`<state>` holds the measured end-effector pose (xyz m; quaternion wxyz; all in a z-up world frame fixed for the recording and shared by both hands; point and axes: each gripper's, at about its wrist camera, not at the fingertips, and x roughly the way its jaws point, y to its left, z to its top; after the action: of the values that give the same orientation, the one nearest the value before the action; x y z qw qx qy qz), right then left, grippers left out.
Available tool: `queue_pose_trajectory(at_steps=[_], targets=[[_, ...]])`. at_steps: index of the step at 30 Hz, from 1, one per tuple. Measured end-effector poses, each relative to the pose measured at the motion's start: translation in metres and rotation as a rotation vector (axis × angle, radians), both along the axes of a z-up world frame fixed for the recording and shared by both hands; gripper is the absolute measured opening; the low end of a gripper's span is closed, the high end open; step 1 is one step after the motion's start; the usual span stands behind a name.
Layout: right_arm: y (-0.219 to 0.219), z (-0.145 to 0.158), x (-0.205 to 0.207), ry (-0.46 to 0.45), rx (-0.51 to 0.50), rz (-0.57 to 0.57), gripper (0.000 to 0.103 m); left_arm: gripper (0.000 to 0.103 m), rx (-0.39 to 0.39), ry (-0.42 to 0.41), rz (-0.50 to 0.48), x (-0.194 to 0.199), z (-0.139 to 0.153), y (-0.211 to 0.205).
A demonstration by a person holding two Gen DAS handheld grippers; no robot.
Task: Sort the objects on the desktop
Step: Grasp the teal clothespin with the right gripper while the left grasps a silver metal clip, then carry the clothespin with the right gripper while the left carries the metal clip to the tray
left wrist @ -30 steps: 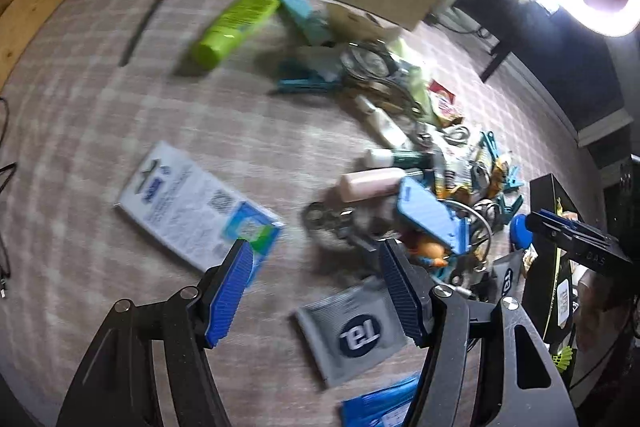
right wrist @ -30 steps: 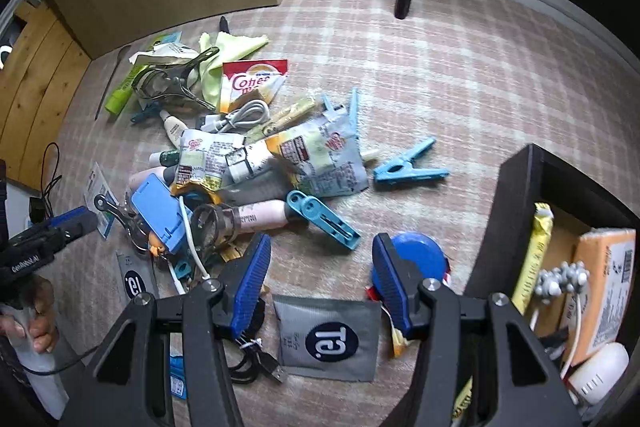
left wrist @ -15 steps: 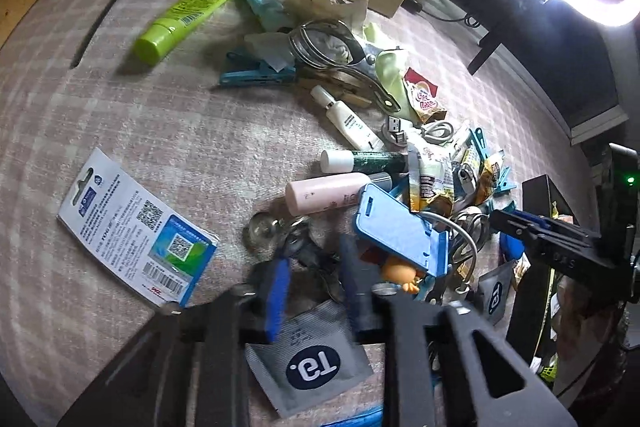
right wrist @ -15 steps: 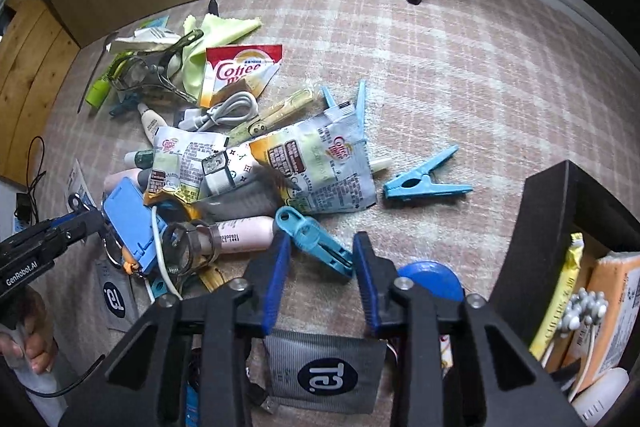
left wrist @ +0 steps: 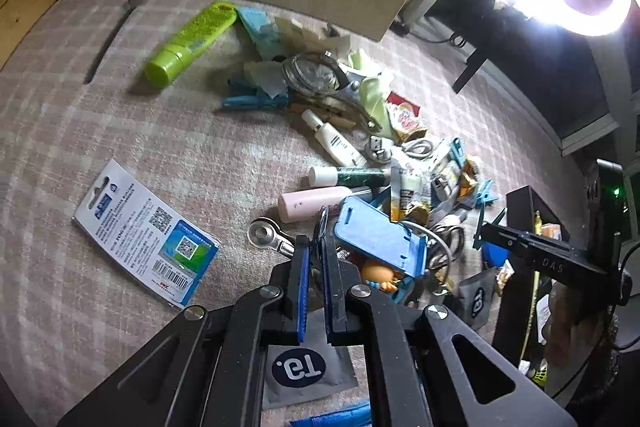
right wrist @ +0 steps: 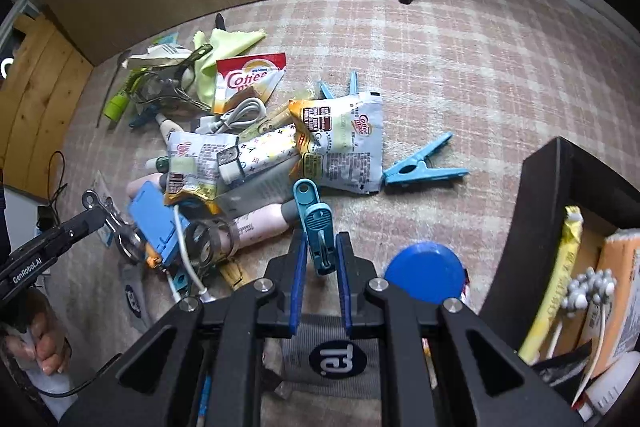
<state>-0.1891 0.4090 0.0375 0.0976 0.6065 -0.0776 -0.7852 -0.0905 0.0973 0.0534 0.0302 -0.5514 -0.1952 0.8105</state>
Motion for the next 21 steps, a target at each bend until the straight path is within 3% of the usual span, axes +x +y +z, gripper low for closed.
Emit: queue_pose_trajectory(at_steps=[12, 21], targets=[[0.04, 0.045, 0.033, 0.062, -0.035, -0.048, 0.014, 0.003, -0.035, 0.133, -0.059, 0.013, 0.061, 0.024], [0.062, 0.061, 0.045, 0.103, -0.043, -0.1, 0.014, 0.003, -0.033, 0.188, -0.114, 0.017, 0.09, 0.057]])
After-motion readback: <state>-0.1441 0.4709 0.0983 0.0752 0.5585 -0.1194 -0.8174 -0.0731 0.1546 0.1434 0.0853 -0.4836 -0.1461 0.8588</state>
